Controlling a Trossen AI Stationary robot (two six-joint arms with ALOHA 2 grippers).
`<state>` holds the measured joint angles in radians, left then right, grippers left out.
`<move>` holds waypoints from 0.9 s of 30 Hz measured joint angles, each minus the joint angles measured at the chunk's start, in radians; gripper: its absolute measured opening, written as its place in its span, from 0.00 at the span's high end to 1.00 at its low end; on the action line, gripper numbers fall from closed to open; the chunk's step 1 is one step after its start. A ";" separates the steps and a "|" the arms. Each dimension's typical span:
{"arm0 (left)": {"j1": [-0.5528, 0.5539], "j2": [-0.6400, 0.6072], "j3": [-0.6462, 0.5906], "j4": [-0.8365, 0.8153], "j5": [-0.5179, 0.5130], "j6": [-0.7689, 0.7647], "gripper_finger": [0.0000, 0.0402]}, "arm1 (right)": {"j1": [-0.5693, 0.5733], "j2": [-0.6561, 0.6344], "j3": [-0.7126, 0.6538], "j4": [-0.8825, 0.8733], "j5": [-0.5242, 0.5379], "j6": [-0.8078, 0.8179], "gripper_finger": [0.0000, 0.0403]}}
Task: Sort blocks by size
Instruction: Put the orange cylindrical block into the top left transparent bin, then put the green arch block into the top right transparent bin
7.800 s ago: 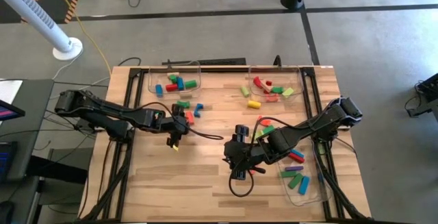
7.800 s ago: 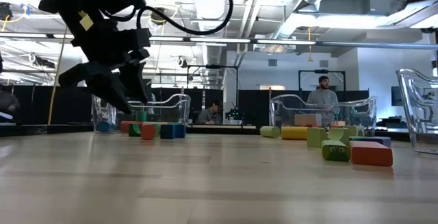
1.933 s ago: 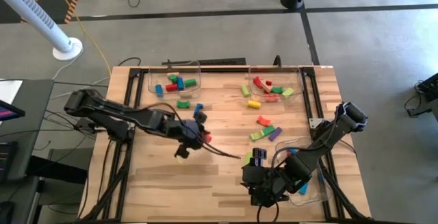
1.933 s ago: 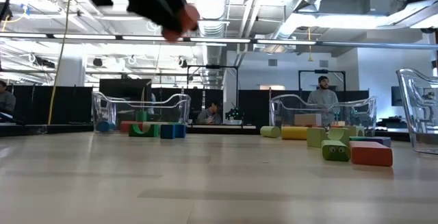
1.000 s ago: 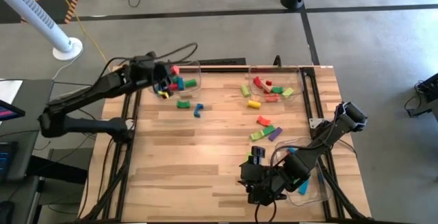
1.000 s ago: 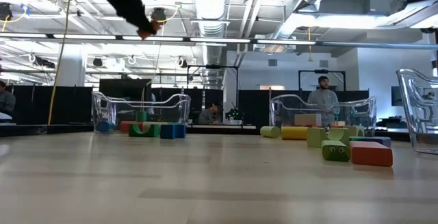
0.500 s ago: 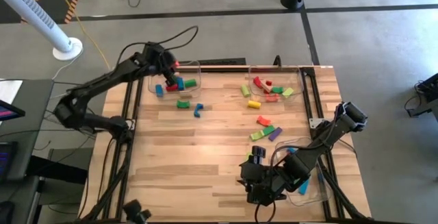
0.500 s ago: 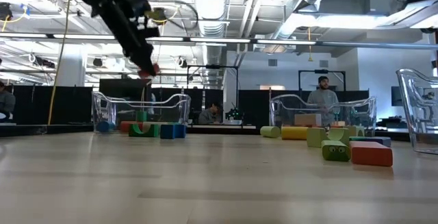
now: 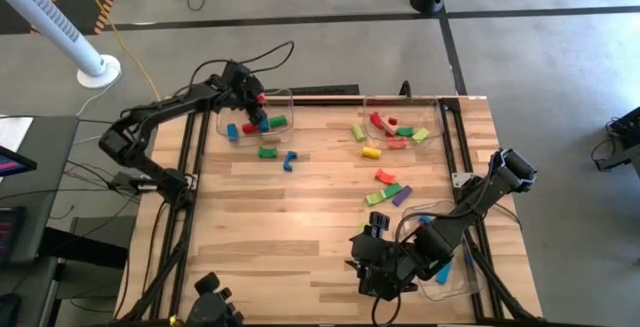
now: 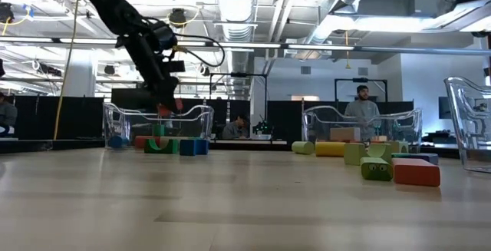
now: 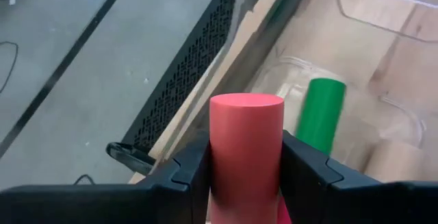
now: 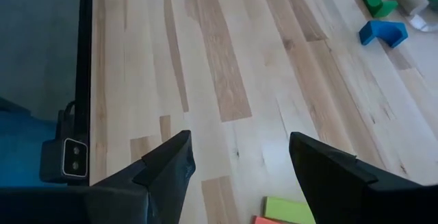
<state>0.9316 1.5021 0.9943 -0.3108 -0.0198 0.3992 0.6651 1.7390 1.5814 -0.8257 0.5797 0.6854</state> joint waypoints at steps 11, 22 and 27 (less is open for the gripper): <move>0.020 0.022 0.000 0.028 0.046 -0.002 0.66 | 0.000 0.000 0.000 0.000 0.002 0.023 0.32; 0.019 0.022 0.000 0.015 0.050 -0.030 0.54 | 0.000 0.000 0.000 0.003 0.005 0.025 0.32; 0.019 0.022 0.000 0.015 0.050 -0.030 0.52 | 0.000 0.000 0.000 0.002 0.007 0.024 0.32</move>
<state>0.9508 1.5238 0.9943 -0.2958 0.0307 0.3695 0.6651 1.7391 1.5814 -0.8233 0.5865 0.7097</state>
